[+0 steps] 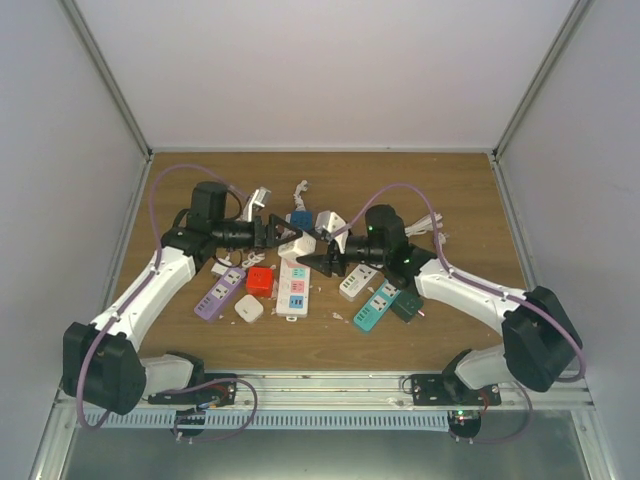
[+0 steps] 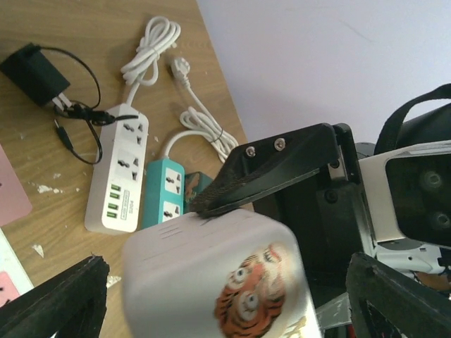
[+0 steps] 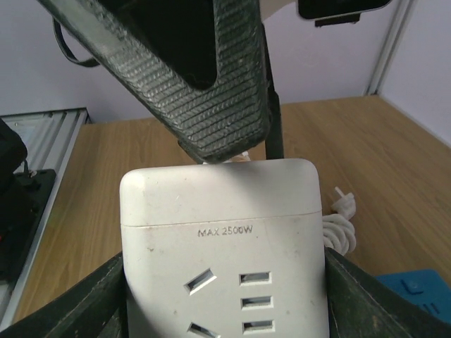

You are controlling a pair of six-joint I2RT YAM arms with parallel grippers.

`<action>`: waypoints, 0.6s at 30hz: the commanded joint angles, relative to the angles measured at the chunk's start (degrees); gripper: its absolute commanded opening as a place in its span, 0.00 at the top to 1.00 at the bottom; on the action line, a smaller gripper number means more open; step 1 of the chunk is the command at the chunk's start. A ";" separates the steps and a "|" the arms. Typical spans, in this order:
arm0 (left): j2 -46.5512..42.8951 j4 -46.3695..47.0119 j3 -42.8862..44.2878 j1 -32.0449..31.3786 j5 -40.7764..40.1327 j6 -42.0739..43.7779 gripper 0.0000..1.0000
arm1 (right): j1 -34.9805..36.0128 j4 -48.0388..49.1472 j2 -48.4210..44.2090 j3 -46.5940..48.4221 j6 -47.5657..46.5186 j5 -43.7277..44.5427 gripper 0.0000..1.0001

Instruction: Insert the plug

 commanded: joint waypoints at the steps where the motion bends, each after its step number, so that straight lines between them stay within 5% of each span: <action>1: 0.95 -1.61 -0.39 -0.41 3.01 -0.10 0.09 | 1.48 0.69 1.83 2.76 -3.21 0.95 0.46; 11: 2.56 -4.55 -3.87 -2.81 -0.21 -0.58 0.22 | 4.43 -1.61 3.84 4.14 -6.96 8.22 0.45; 18: 2.23 -4.92 -4.65 -3.01 -2.71 -0.45 0.50 | 5.85 -3.60 4.55 4.53 -8.60 14.11 0.38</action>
